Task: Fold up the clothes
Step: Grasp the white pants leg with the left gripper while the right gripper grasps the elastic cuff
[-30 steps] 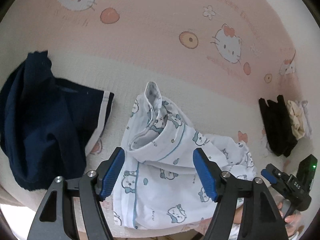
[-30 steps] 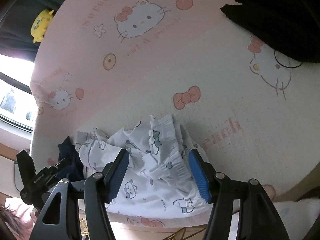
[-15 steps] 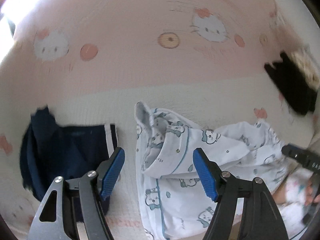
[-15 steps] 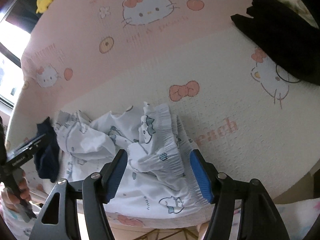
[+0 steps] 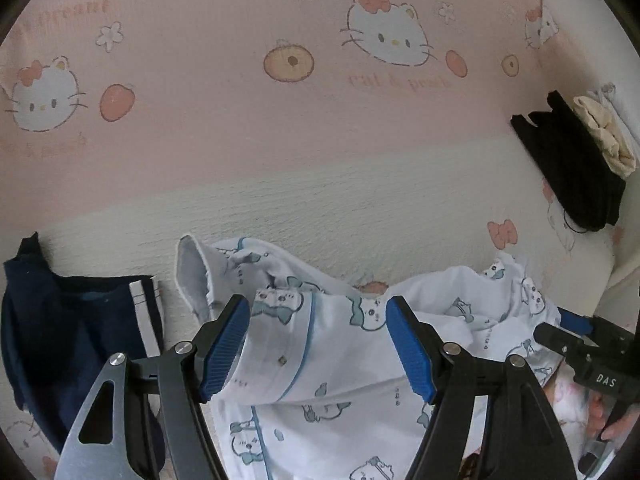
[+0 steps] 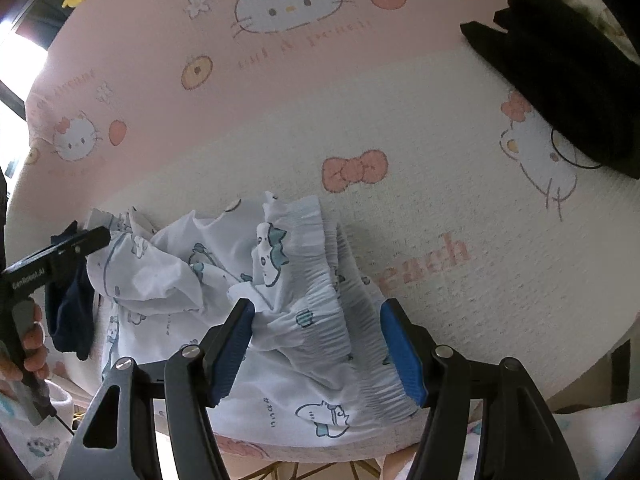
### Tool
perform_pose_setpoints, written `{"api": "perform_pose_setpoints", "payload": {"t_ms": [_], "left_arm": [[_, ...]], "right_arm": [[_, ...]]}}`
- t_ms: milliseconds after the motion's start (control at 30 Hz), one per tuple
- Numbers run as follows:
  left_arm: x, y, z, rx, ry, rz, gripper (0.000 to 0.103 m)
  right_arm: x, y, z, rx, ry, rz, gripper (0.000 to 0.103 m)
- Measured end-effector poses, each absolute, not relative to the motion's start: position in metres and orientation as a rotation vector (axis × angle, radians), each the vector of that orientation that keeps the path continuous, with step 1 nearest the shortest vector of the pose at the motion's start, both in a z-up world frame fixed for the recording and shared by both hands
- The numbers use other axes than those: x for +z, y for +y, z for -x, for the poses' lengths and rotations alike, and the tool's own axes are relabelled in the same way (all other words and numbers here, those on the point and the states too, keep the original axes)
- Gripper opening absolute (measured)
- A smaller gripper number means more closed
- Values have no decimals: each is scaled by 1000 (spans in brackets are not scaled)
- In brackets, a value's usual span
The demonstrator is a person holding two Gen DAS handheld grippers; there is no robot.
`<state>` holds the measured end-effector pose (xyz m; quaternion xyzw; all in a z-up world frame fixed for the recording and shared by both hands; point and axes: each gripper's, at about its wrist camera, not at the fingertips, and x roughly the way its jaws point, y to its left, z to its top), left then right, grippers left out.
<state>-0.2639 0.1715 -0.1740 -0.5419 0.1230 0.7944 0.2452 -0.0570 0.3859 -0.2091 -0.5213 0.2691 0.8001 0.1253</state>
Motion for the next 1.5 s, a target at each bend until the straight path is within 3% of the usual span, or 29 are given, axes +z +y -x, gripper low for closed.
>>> {"api": "perform_pose_setpoints", "payload": {"t_ms": [133,233,467,567,767,867,1500], "left_arm": [[-195,169,272,2143,350,1554,69],[-214,162,277,2128,359,1657,56],[-228,142,277,2123,250,1670,46],[-229,140,275,2149,263,1656,38],[-221,133,267,2207,212,1626,17],[-212,127,263,2211,181,1591,13],[-160,97,266,2285,-7,1409,9]], "right_arm": [[-214,383,61,2314,763,1557,64],[-216,381,64,2311,745,1578,64],[-217,369,72,2340,639,1626,63],[-216,365,73,2345,577,1617,49],[-213,357,77,2354,453,1596,31],[-202,355,75,2382,410,1546,25],[-133,361,117,2478,417,1345,22]]}}
